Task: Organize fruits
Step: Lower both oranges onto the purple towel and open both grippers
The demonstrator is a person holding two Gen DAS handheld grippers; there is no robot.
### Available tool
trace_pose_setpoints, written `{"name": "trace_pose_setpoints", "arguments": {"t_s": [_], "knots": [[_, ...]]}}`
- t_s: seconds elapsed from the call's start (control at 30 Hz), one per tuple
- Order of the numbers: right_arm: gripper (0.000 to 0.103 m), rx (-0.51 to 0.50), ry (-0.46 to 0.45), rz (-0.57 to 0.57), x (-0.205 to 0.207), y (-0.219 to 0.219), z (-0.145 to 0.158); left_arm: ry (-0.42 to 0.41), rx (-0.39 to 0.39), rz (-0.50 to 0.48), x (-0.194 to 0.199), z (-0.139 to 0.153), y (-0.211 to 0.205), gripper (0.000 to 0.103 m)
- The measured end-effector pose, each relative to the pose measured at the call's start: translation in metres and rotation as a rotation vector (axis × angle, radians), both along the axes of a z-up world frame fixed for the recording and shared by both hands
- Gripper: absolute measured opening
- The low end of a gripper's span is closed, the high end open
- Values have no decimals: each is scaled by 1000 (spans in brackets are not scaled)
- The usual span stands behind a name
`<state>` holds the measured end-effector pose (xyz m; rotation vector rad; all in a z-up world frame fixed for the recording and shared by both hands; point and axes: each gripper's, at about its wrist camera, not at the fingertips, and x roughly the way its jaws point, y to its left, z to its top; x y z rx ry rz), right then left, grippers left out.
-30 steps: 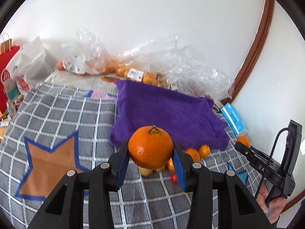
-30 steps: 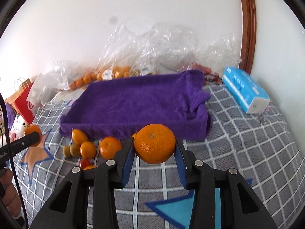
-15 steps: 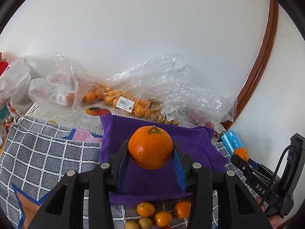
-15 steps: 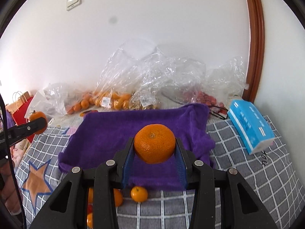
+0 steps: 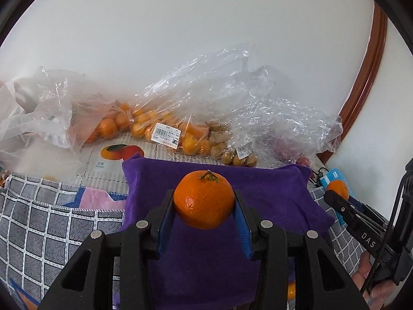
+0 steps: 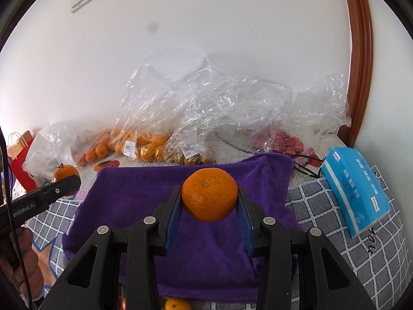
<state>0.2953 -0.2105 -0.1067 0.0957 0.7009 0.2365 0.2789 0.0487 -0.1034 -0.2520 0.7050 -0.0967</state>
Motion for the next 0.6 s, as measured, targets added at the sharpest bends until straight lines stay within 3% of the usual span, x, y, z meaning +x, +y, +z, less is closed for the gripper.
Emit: {"name": "trace_pose_setpoints", "arguments": {"t_s": [0.43,0.6], "knots": [[41,-16,142,-19,37,3,-62,100,48,-11,41,-36,5,41],[41,-50,160,-13,40,7,-72,163,58,-22,52,-49,1,41]]}}
